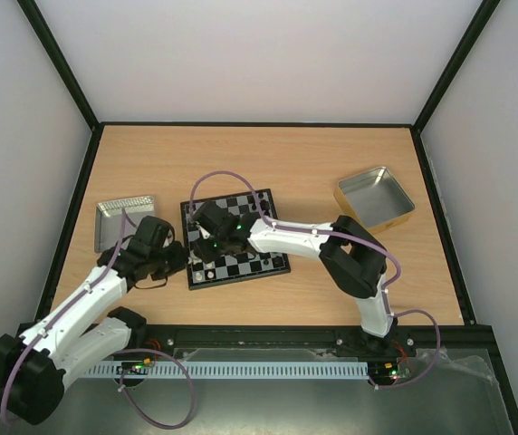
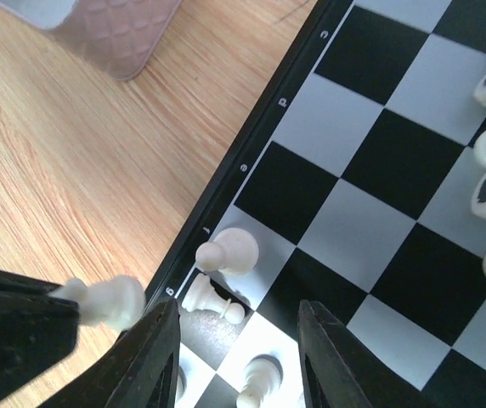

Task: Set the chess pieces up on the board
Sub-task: Pick up the chess piece from the chessboard, then move the chess piece to the chessboard.

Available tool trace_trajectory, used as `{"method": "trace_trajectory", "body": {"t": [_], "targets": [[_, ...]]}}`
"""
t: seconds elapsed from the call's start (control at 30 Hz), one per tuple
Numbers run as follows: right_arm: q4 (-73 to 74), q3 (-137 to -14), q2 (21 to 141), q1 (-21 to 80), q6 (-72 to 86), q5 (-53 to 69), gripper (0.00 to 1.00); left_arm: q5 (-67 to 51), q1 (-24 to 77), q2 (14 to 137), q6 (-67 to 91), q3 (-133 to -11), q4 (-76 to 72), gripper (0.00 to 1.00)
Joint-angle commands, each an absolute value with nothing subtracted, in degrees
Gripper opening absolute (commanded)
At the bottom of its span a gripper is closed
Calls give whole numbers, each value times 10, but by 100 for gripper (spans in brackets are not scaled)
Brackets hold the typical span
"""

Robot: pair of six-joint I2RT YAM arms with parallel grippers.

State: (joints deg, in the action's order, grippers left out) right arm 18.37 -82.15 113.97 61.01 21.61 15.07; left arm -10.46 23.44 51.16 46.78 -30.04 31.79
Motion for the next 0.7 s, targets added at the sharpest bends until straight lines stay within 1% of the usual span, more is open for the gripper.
{"method": "trace_trajectory", "body": {"t": [0.0, 0.1, 0.2, 0.5, 0.67], "targets": [[209, -840, 1156, 620, 211, 148, 37, -54, 232, 488, 479, -326, 403, 2], [210, -841, 1161, 625, 210, 146, 35, -8, 232, 473, 493, -345, 434, 2], [222, -852, 1170, 630, 208, 133, 35, 12, 232, 466, 499, -354, 446, 2], [245, -872, 1187, 645, 217, 91, 40, 71, 231, 436, 530, -363, 477, 2], [255, -884, 1198, 652, 218, 79, 41, 71, 231, 430, 533, -364, 476, 2]]}}
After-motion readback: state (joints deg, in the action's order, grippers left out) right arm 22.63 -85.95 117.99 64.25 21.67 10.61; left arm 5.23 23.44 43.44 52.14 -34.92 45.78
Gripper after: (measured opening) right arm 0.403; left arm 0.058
